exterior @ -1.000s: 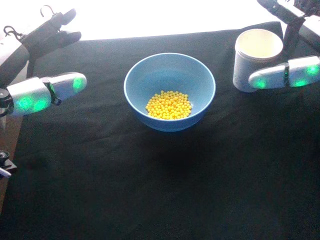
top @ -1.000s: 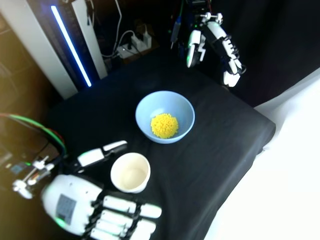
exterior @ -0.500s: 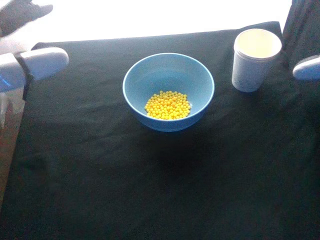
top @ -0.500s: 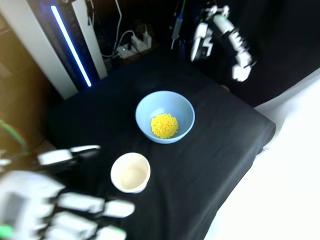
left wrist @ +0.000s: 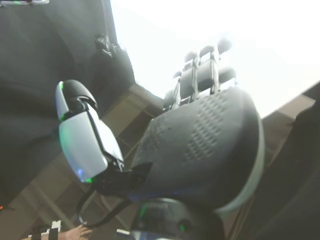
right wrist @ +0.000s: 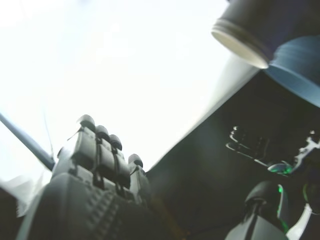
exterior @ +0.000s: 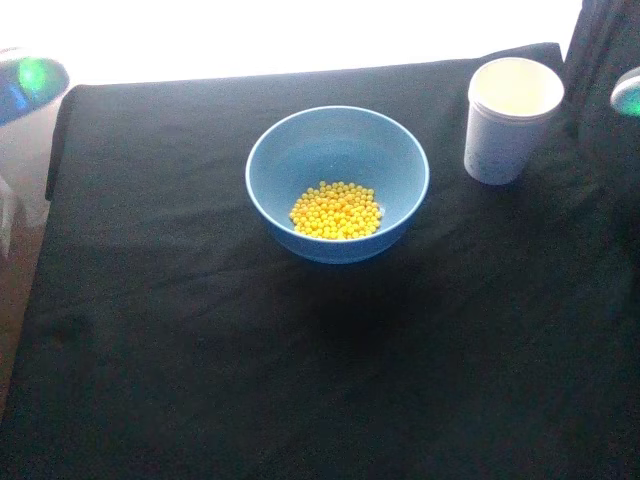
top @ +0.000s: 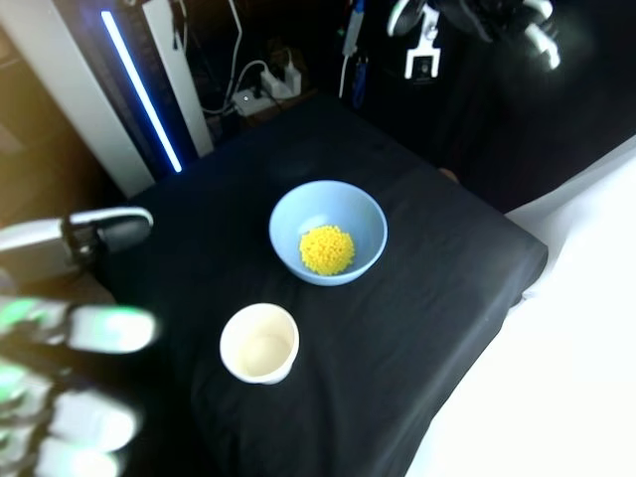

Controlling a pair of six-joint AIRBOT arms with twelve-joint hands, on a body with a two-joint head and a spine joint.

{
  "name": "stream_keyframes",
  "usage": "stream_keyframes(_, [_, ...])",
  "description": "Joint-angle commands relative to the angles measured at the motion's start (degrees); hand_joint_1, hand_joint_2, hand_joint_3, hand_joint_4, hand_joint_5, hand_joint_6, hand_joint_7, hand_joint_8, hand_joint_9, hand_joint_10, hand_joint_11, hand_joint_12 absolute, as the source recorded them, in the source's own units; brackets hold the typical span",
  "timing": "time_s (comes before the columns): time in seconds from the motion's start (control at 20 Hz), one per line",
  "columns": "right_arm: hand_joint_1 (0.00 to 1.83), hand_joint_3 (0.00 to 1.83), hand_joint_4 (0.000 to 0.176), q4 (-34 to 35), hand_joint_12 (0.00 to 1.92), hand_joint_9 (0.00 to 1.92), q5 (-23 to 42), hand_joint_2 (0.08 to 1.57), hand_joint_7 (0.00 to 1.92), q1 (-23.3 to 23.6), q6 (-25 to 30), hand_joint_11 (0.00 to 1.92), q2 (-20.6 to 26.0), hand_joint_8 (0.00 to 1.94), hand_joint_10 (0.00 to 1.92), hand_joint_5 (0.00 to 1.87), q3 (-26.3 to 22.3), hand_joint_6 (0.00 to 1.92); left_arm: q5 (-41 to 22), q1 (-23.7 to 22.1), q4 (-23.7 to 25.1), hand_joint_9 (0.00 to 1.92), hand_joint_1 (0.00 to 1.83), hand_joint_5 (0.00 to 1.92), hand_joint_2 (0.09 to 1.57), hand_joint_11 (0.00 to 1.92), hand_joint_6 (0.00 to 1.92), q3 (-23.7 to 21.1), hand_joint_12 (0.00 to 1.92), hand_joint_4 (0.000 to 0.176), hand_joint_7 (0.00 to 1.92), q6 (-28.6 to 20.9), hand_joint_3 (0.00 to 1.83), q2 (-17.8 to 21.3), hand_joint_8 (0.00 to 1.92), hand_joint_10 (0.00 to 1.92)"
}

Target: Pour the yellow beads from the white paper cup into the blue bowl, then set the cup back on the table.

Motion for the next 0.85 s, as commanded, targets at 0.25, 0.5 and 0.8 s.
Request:
stream_keyframes(0.25, [0.77,0.00,0.176,0.78,0.00,0.00,8.57,0.53,0.00,0.74,0.28,0.00,0.30,0.00,0.00,0.00,-0.75,0.00,-9.77,0.37,-1.93,0.12,0.55,0.00,0.83,0.00,0.00,-1.05,0.29,0.066,0.19,0.57,0.00,2.01,0.00,0.00])
stream_keyframes(0.5, [0.82,0.00,0.176,0.45,0.00,0.00,8.57,0.55,0.00,0.62,0.28,0.00,0.90,0.00,0.00,0.00,-1.37,0.00,-11.54,0.14,-2.00,0.12,0.51,0.00,0.82,0.00,0.00,-1.26,0.33,0.086,0.20,0.66,0.00,2.04,0.00,0.00])
stream_keyframes(0.8, [0.83,0.00,0.176,0.45,0.00,0.00,8.51,0.55,0.00,0.33,0.28,0.00,0.50,0.00,0.00,0.00,-1.44,0.00,-11.46,-0.14,-1.81,0.14,0.53,0.00,0.85,0.00,0.00,-1.53,0.32,0.084,0.20,0.86,0.00,2.15,0.00,0.01])
